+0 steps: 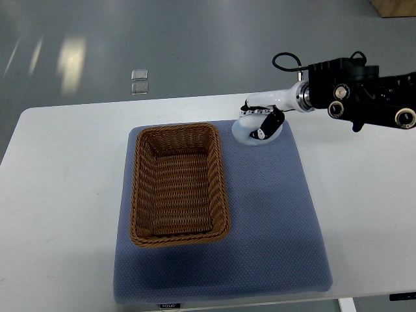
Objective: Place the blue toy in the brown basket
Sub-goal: 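Carry the held toy with the right hand over the wicker basket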
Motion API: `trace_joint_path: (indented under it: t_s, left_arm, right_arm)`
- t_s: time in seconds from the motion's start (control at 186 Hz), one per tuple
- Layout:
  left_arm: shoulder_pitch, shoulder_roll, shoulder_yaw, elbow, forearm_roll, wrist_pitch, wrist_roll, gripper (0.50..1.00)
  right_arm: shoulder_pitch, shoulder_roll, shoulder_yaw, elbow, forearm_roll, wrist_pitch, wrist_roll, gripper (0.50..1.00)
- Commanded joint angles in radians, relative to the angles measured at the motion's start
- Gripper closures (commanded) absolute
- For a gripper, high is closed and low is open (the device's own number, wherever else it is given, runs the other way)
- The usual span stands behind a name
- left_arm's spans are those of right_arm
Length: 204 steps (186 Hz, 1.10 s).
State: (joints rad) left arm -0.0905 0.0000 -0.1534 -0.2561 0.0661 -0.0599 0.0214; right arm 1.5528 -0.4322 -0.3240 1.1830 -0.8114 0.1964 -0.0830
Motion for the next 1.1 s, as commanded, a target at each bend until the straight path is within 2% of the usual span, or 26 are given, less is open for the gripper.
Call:
trace_joint_path:
  t_s: [0.0,0.28,0.538,0.748,0.985,1.092]
  left_arm:
    - [0.000,0.000,0.000,0.000,0.000,0.000,0.000,0.500]
    - [0.000,0.000,0.000,0.000,0.000,0.000,0.000,0.500]
    - [0.000,0.000,0.000,-0.002,0.000,0.000,0.000,0.500]
    - [0.000,0.000,0.000,-0.003,0.000,0.000,0.000,0.500]
    - [0.000,0.000,0.000,0.000,0.000,0.000,0.000,0.500]
    - [0.000,0.000,0.000,0.000,0.000,0.000,0.000,0.500]
  right_arm:
    - [0.072,0.032,-0.001,0.009,0.024,0.014,0.002,1.000]
    - [0.144,0.211,-0.036,-0.026,0.057,0.012,0.003,0.996]
    - [0.125,0.431,-0.059,-0.144,0.078,-0.023,0.008,0.985]
    - [0.030,0.432,-0.063,-0.226,0.067,-0.034,0.009,0.971]
    - [-0.048,0.432,-0.063,-0.241,0.067,-0.084,0.014,0.961]
    - [-0.071,0.432,-0.063,-0.253,0.064,-0.101,0.025,0.926]
